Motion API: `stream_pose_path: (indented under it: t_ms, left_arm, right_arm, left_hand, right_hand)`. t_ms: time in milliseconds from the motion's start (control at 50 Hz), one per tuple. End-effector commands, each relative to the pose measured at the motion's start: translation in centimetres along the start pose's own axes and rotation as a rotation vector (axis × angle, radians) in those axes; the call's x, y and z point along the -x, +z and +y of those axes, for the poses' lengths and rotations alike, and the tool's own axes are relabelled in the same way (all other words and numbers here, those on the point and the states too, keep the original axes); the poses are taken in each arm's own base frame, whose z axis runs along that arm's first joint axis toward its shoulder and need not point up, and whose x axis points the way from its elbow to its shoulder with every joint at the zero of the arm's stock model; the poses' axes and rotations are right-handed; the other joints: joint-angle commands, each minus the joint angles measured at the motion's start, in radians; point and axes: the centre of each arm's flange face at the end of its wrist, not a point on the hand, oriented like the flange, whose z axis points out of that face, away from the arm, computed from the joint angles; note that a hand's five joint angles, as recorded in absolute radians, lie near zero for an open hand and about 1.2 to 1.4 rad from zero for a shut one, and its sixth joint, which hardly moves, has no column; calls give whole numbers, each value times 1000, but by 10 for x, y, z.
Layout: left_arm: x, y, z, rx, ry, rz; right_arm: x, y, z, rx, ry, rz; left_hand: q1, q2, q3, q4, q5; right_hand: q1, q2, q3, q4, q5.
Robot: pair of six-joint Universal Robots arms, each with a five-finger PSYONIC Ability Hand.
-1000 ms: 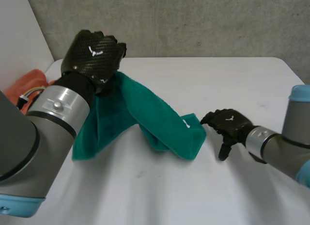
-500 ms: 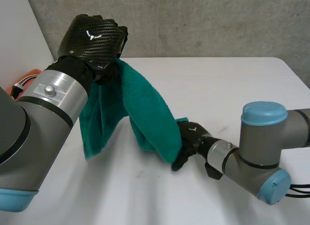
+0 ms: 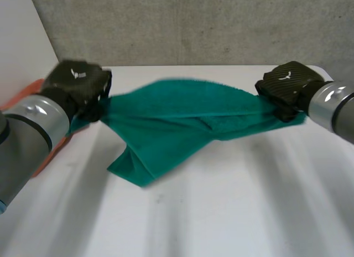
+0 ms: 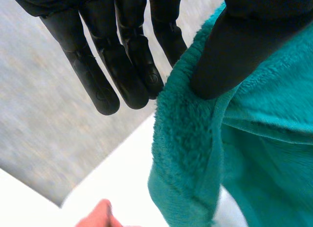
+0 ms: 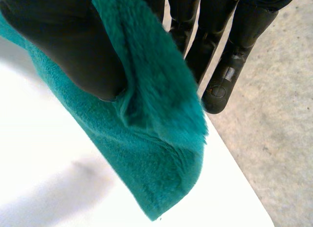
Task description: Fold the laundry.
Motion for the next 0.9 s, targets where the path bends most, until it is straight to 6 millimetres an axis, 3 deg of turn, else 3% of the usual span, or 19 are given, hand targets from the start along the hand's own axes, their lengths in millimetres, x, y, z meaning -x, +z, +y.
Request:
stream_pose_path:
  t_ms: [20, 60, 160, 280, 360, 380, 420, 480, 560, 620, 700, 720, 840, 860, 900]
  left_arm:
    - [-9, 10, 27, 116, 25, 77]
    - [-13, 13, 31, 125, 28, 97]
    - [-21, 35, 45, 133, 37, 127]
    - [-16, 82, 28, -32, 129, 50]
    - [-1, 110, -12, -258, 235, -83]
    - [4, 114, -22, -312, 250, -120]
    - [18, 120, -54, -487, 286, -235]
    - [36, 117, -93, -709, 272, -387]
    - [45, 102, -115, -819, 258, -454]
    - [41, 102, -106, -775, 259, -431]
    - [23, 106, -73, -650, 256, -346]
    - [17, 108, -56, -598, 248, -310]
    - [-9, 112, 2, -439, 201, -193]
    - [-18, 113, 20, -388, 191, -159]
    - [-25, 111, 36, -344, 188, -129]
  right_arm:
    - [4, -21, -8, 60, -18, -50]
    - [7, -18, -3, 80, -32, -59]
    - [18, 13, 17, 129, -51, -111]
    - [6, 54, 11, 62, -12, -2]
    - [-29, 76, -16, -84, -11, 207]
    - [-47, 79, -34, -174, -19, 314]
    - [-65, 79, -53, -274, -19, 419]
    - [-93, 69, -88, -480, -8, 581]
    - [-110, 45, -115, -614, -5, 668]
    - [-104, 43, -111, -581, 2, 634]
    - [-75, 50, -97, -503, 7, 498]
    - [-68, 52, -92, -483, 8, 465]
    - [-21, 70, -38, -283, 38, 265]
    - [-16, 71, -31, -259, 42, 247]
    - [-4, 74, -15, -206, 50, 210]
  left_hand:
    - [293, 200, 205, 198, 249]
    - [293, 200, 205, 198, 249]
    - [293, 200, 205, 198, 249]
    - [293, 200, 205, 198, 249]
    - [293, 200, 205, 198, 249]
    - [293, 200, 205, 198, 249]
    - [293, 200, 205, 198, 249]
    - [293, 200, 205, 198, 249]
    - [293, 200, 205, 198, 249]
    - [293, 200, 205, 198, 249]
    - [293, 200, 205, 198, 249]
    - [293, 200, 205, 198, 249]
    - [293, 200, 205, 198, 249]
    - [239, 145, 151, 143, 194]
    - [98, 5, 10, 2, 53]
  right_hand:
    - [422, 222, 219, 213, 247]
    - [422, 222, 219, 213, 247]
    - [422, 222, 219, 213, 247]
    - [422, 222, 219, 213, 247]
    - [422, 222, 219, 213, 247]
    - [422, 222, 219, 213, 247]
    - [422, 222, 219, 213, 247]
    - [422, 222, 219, 213, 247]
    - [422, 222, 219, 213, 247]
    - [422, 222, 219, 213, 247]
    - [422, 222, 219, 213, 247]
    - [422, 222, 219, 213, 247]
    - [422, 222, 219, 213, 247]
    - [422, 222, 219, 213, 247]
    - [422, 222, 219, 213, 247]
